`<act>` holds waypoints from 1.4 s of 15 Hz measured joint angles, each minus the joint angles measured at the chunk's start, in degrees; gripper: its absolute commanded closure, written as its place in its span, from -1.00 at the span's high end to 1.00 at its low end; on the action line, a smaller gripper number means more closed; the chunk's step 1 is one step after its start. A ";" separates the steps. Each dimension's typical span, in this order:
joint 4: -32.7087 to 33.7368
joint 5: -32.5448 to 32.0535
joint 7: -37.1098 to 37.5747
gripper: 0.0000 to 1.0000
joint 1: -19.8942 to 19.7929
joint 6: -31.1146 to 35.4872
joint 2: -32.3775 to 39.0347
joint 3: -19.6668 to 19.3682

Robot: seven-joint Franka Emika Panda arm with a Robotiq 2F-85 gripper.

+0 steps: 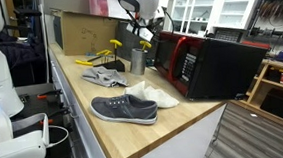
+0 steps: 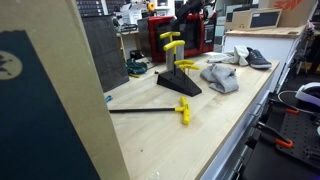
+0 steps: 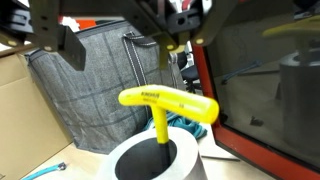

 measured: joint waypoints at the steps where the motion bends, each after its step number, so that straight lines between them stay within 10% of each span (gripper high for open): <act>1: -0.16 0.60 0.00 1.00 0.03 0.00 -0.51 0.00; 21: -0.86 2.90 2.52 1.00 0.87 -11.16 -9.05 -3.40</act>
